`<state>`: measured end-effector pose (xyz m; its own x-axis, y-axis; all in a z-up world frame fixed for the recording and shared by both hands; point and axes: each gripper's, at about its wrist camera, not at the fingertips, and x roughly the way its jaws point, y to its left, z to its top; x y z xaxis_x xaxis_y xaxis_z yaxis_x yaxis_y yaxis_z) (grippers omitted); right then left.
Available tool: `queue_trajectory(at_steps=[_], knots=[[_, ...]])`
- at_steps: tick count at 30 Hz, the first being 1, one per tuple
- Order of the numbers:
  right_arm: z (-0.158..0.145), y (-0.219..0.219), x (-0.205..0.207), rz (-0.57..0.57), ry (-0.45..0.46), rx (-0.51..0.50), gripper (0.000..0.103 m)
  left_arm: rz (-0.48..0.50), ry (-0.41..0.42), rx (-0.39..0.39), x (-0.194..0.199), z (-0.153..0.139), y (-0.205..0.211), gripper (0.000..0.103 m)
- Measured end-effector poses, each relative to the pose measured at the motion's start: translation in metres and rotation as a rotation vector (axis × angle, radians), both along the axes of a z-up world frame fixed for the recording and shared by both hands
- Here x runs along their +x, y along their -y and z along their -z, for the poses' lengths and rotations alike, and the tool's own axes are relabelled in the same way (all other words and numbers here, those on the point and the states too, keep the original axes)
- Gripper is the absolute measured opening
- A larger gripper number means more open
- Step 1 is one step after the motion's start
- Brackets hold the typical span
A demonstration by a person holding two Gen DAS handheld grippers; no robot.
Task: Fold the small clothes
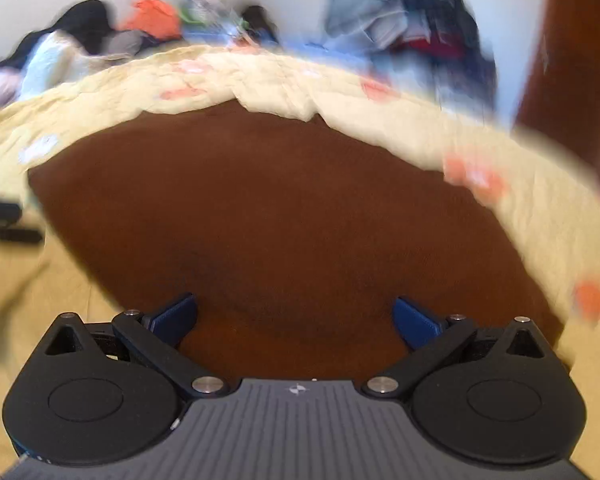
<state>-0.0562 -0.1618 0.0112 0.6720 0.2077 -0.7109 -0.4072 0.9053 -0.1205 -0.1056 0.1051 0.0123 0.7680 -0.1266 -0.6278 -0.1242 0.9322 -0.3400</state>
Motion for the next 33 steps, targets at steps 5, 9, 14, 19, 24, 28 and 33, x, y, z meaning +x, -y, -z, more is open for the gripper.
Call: queue_trajectory(at_steps=[5,9,14,19,24,28,33], knots=[[-0.025,0.01,0.004,0.067,-0.06,0.17,0.103,-0.134,-0.002,-0.404,0.018,0.007,-0.033,0.093],[-0.038,0.024,0.008,0.085,-0.082,0.289,0.103,-0.197,-0.005,-0.507,0.037,0.012,-0.035,0.093],[-0.047,0.029,0.023,0.117,-0.102,0.332,0.103,-0.24,-0.022,-0.315,0.054,0.009,-0.013,0.041],[-0.056,0.019,0.036,0.086,-0.122,0.378,0.103,-0.283,-0.025,-0.36,0.056,0.013,-0.023,0.033],[-0.062,0.003,0.063,0.055,-0.191,0.484,0.103,-0.308,-0.053,-0.59,0.055,0.027,-0.046,0.033],[-0.061,-0.014,0.088,0.056,-0.264,0.568,0.103,-0.363,-0.088,-0.823,0.053,0.044,-0.067,0.033],[-0.059,-0.038,0.103,0.038,-0.318,0.6,0.103,-0.392,-0.097,-0.912,0.052,0.053,-0.078,0.033]])
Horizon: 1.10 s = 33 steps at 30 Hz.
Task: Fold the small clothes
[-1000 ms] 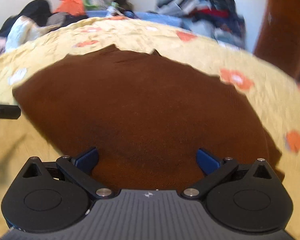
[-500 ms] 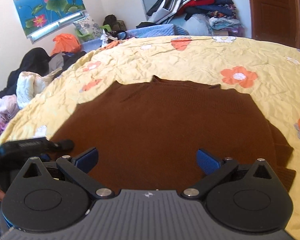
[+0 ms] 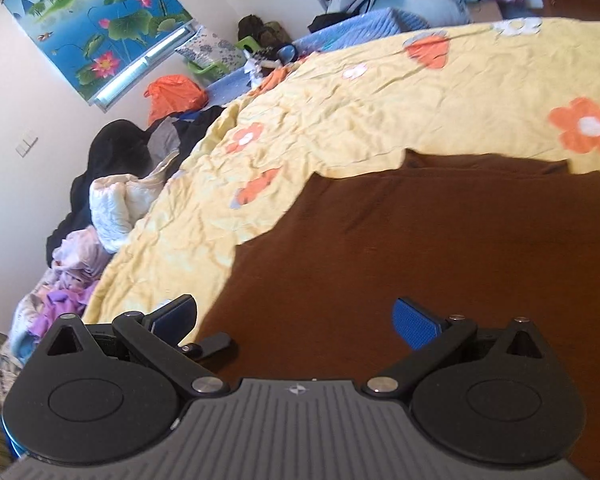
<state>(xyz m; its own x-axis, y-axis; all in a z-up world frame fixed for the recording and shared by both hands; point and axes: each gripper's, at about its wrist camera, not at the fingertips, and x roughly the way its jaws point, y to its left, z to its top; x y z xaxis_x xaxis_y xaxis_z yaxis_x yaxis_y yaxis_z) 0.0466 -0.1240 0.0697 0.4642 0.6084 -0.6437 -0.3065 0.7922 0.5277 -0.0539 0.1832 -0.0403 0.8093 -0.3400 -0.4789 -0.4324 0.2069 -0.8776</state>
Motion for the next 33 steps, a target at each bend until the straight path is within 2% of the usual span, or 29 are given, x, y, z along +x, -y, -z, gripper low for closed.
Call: queue_trajectory(at_steps=[5,10,11,12,13,15,18,21,23,24,30,33], knots=[[0.001,-0.014,-0.002,-0.03,-0.005,-0.009,0.103,-0.036,0.011,-0.01,-0.009,0.002,0.0,0.037],[0.007,-0.013,-0.004,-0.022,-0.025,-0.015,0.103,-0.026,0.025,0.059,0.005,-0.005,0.006,0.04],[0.008,-0.012,-0.002,-0.016,-0.034,-0.009,0.103,-0.014,0.029,0.116,0.009,-0.009,0.01,0.039],[0.009,-0.011,-0.001,-0.01,-0.043,-0.003,0.103,0.003,0.03,0.215,0.013,-0.016,0.017,0.037],[0.009,-0.01,-0.001,-0.006,-0.047,0.004,0.103,0.035,0.01,0.361,0.017,-0.027,0.027,0.026],[0.008,-0.01,0.0,-0.008,-0.049,0.018,0.103,0.1,-0.004,0.61,0.021,-0.039,0.052,0.022],[0.007,-0.01,0.009,-0.014,-0.075,0.04,0.103,0.129,0.007,0.801,0.017,-0.045,0.075,0.021],[0.012,-0.022,0.028,-0.033,-0.122,0.051,0.103,0.187,0.039,1.095,0.014,-0.055,0.11,0.016],[0.014,-0.039,0.041,-0.065,-0.145,0.034,0.103,0.227,0.056,1.239,0.013,-0.057,0.129,0.015],[0.016,-0.049,0.048,-0.089,-0.154,0.018,0.103,0.239,0.054,1.257,0.014,-0.056,0.132,0.015],[0.033,-0.112,0.083,-0.216,-0.228,-0.149,0.103,0.257,0.045,1.244,0.02,-0.053,0.126,0.015],[0.04,-0.142,0.089,-0.275,-0.209,-0.285,0.103,0.257,0.044,1.245,0.019,-0.052,0.125,0.015]])
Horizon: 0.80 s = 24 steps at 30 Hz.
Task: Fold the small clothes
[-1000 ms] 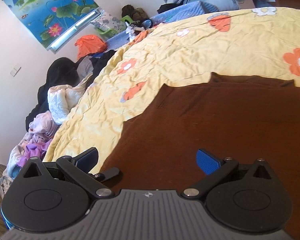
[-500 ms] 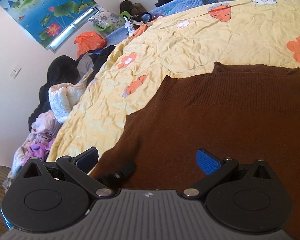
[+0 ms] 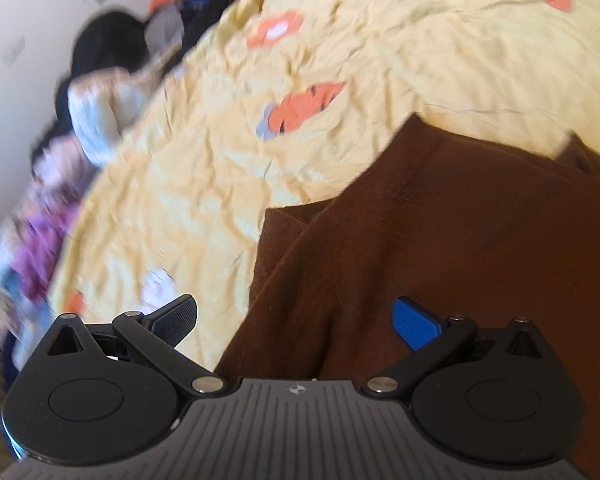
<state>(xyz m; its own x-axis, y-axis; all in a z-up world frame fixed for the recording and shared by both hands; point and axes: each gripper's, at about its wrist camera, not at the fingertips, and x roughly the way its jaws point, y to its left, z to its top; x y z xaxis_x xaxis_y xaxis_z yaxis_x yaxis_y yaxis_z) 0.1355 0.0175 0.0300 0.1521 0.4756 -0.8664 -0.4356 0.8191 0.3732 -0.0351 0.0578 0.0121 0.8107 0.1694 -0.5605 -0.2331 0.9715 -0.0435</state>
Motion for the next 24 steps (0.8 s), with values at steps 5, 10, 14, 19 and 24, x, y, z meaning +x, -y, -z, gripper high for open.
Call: queue_trajectory(at_steps=[5,10,14,19,24], knots=[[0.007,-0.03,-0.013,-0.116,0.124,-0.171,0.103,0.005,0.0,0.002,0.001,0.001,-0.002,0.015],[0.016,-0.044,-0.032,-0.219,0.239,-0.282,0.102,0.008,0.003,0.022,0.001,0.002,0.0,0.015],[0.017,-0.044,-0.036,-0.244,0.279,-0.303,0.095,0.015,0.005,0.053,-0.002,0.002,0.007,0.015],[0.005,-0.023,-0.022,-0.172,0.267,-0.248,0.06,0.026,0.01,0.11,-0.003,0.002,0.016,0.015],[-0.005,0.032,-0.007,-0.052,0.164,-0.025,0.021,0.064,0.053,0.137,-0.001,-0.014,0.035,0.015]])
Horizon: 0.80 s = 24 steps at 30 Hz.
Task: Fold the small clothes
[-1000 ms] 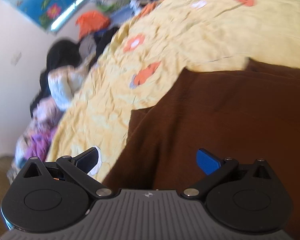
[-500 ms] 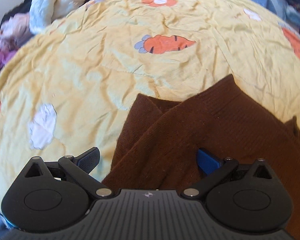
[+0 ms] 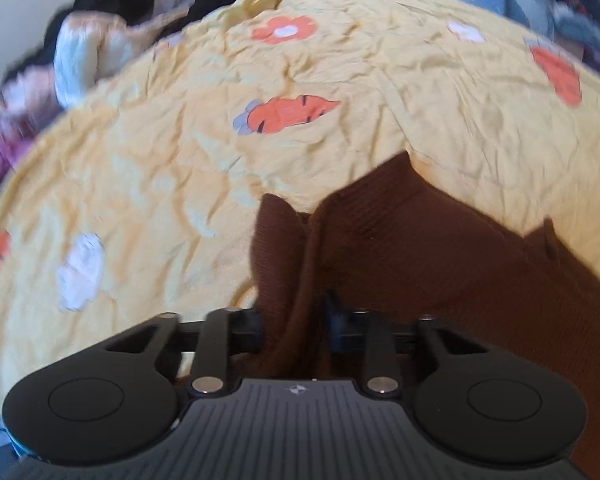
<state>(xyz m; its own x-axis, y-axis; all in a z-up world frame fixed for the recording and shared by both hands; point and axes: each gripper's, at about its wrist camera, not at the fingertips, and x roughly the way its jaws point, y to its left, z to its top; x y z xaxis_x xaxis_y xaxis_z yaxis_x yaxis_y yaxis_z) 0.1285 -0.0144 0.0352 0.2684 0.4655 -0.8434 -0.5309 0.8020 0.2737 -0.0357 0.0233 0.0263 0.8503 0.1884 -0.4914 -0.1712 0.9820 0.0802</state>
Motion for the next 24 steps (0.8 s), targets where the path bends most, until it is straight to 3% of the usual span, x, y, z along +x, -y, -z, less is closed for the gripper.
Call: queue_trajectory(at_steps=[3,8,11,13,14,16,20,24], knots=[[-0.017,0.049,-0.012,0.047,0.026,0.109,0.019,0.094,0.068,0.024,-0.005,-0.016,0.026,0.015],[-0.042,0.181,-0.047,0.234,0.045,0.335,0.02,0.384,0.142,0.124,-0.027,-0.012,0.095,0.015],[-0.017,0.259,-0.07,0.38,-0.045,0.463,0.02,0.519,0.099,0.187,-0.037,0.011,0.128,0.015],[0.012,0.288,-0.081,0.476,-0.109,0.455,0.028,0.552,0.048,0.224,-0.039,0.025,0.141,0.015],[0.023,0.296,-0.084,0.514,-0.126,0.45,0.03,0.553,0.053,0.261,-0.041,0.029,0.146,0.015],[0.033,0.304,-0.09,0.533,-0.131,0.545,0.034,0.557,0.077,0.33,-0.047,0.032,0.151,0.017],[0.031,0.299,-0.08,0.538,-0.127,0.611,0.063,0.553,0.085,0.385,-0.049,0.029,0.161,0.018],[0.031,0.286,-0.065,0.538,-0.12,0.566,0.061,0.55,0.098,0.427,-0.051,0.034,0.178,0.019]])
